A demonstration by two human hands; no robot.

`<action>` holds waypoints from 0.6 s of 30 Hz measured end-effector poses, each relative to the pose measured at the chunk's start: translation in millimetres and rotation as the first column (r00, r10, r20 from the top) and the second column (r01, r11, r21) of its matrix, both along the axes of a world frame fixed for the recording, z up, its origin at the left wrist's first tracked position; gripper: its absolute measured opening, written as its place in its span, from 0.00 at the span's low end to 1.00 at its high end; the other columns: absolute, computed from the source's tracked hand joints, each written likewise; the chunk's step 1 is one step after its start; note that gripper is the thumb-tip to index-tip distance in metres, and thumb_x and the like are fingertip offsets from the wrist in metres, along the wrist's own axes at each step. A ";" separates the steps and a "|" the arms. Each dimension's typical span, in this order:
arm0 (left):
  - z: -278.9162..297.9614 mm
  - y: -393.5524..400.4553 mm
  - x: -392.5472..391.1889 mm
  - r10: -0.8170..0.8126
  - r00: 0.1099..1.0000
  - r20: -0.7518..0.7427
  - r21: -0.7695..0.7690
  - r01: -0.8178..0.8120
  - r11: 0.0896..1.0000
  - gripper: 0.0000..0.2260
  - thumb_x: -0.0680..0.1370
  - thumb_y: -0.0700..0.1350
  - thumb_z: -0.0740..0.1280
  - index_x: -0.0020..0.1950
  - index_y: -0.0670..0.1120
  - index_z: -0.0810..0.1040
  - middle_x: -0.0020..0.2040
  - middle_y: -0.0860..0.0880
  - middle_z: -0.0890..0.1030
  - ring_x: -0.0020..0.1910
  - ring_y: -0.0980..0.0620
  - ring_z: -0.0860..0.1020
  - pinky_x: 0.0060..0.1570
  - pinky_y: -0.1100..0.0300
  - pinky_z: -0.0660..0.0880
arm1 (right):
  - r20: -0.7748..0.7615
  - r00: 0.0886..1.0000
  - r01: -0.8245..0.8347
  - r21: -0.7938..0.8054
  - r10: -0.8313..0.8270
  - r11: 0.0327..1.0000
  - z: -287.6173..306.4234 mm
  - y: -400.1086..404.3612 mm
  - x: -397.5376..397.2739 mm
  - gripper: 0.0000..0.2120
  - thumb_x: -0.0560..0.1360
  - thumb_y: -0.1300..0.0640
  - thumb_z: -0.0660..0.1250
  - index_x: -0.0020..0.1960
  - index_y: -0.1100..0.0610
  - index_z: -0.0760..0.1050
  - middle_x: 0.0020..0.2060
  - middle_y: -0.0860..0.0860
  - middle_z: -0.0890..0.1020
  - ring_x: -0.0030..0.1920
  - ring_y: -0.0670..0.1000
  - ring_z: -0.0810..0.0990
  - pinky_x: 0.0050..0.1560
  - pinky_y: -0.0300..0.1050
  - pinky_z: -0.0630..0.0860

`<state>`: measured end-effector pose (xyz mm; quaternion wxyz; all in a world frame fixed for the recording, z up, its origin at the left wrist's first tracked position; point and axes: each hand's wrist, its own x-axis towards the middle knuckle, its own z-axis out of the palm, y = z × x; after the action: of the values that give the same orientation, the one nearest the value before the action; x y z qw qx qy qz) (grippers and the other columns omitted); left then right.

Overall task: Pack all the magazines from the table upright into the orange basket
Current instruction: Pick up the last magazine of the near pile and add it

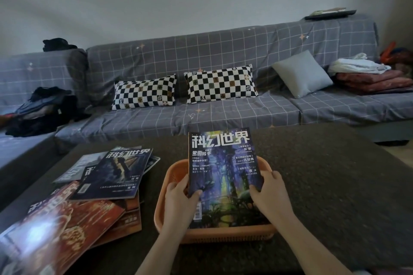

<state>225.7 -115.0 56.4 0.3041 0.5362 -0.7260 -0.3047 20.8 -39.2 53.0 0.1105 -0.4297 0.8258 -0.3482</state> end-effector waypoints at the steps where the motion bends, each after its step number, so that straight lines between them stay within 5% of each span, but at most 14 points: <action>1: 0.2 -0.2 0.1 -0.004 1.000 0.012 0.003 0.004 1.000 0.22 0.78 0.47 0.68 0.72 0.55 0.70 0.64 0.49 0.74 0.56 0.53 0.76 0.60 0.54 0.74 | -0.012 1.000 -0.008 0.014 0.009 1.000 0.4 0.0 0.1 0.15 0.74 0.53 0.67 0.58 0.54 0.71 0.54 0.51 0.73 0.41 0.44 0.74 0.34 0.34 0.68; 4: -1.0 -1.8 1.0 -0.008 0.998 0.060 0.014 0.008 1.000 0.23 0.79 0.48 0.66 0.74 0.54 0.67 0.63 0.49 0.74 0.53 0.52 0.77 0.57 0.55 0.76 | -0.070 0.997 -0.029 0.059 0.033 0.998 1.3 -0.3 0.0 0.05 0.76 0.52 0.64 0.49 0.52 0.71 0.46 0.49 0.74 0.33 0.41 0.72 0.26 0.32 0.63; 14: -5.4 -4.4 1.0 0.063 0.998 -0.004 0.054 -0.062 0.997 0.16 0.79 0.47 0.65 0.67 0.51 0.76 0.43 0.54 0.83 0.35 0.60 0.80 0.26 0.73 0.67 | -0.119 0.992 -0.046 -0.001 0.046 0.999 -0.3 0.0 -0.2 0.08 0.76 0.51 0.64 0.53 0.53 0.73 0.33 0.40 0.70 0.31 0.40 0.71 0.25 0.32 0.61; 18: -3.9 -3.4 -0.1 0.088 0.992 -0.086 0.137 -0.075 0.988 0.18 0.79 0.47 0.66 0.69 0.50 0.74 0.40 0.54 0.85 0.33 0.57 0.83 0.28 0.67 0.73 | -0.098 0.995 -0.038 -0.012 0.036 0.999 1.1 -0.4 -0.2 0.08 0.76 0.49 0.64 0.48 0.53 0.75 0.32 0.43 0.73 0.30 0.42 0.74 0.24 0.33 0.62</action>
<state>225.6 -118.4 52.4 0.3130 0.5700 -0.6668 -0.3641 20.5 -39.5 54.1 0.0735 -0.4621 0.8196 -0.3306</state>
